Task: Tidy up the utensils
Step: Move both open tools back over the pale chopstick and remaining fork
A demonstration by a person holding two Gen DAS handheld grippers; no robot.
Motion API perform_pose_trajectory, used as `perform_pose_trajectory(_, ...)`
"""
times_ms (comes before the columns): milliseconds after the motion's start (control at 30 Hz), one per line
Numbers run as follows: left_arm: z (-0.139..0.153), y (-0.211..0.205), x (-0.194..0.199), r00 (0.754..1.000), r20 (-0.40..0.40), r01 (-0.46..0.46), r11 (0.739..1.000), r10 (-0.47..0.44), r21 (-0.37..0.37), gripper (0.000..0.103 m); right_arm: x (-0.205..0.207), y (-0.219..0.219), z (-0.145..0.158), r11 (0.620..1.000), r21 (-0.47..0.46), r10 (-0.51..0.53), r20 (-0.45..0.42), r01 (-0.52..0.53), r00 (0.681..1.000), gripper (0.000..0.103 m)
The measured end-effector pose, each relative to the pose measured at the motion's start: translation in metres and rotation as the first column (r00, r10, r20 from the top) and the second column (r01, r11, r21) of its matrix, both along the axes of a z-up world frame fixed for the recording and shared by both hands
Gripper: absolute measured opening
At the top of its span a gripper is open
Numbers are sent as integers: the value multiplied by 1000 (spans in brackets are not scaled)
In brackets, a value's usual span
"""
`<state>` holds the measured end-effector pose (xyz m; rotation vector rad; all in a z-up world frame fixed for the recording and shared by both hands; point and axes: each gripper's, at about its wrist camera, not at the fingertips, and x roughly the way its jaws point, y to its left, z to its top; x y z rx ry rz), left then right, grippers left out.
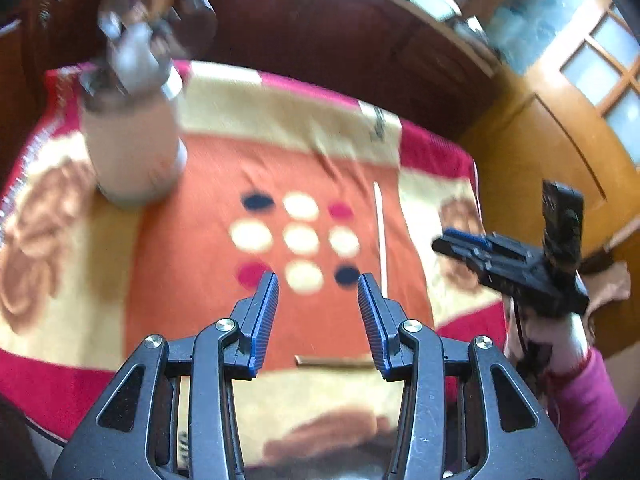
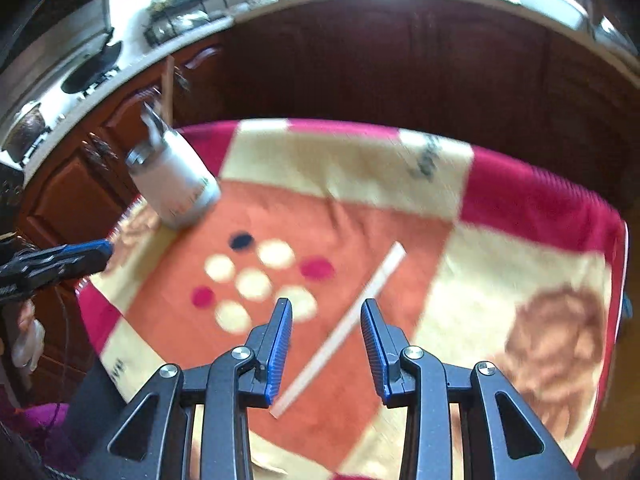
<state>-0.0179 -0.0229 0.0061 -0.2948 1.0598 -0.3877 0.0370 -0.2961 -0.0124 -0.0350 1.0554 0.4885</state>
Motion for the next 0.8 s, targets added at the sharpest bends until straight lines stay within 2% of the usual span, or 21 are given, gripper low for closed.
perform_pose_trajectory(167,-29,-18,-8,995,-68,76,997,-74,22,40,-24,-19,-25,998,71,7,-103,1,995,34)
perform_pose_trajectory(300,-40,-17,-5,993,-89,81,996,-78,29,40,-62,-15,-28,982,148,134,-128,-114,983,34)
perform_pose_trajectory(467,-42,-13,2,993,-99,67,998,-65,19,40,-99,5,-37,959,57,283,-92,-279,955,34)
perform_pose_trajectory(567,-41,-13,3,993,-94,69,997,-66,25,40,-105,8,-46,947,44,320,-92,-317,943,34)
perform_pose_trajectory(767,-45,-11,3,991,-116,68,997,-65,23,41,-109,22,-62,913,-43,403,-64,-406,913,34)
perform_pose_trajectory(800,-45,-12,2,991,-116,72,997,-69,22,41,-110,25,-63,904,-46,422,-58,-425,905,29)
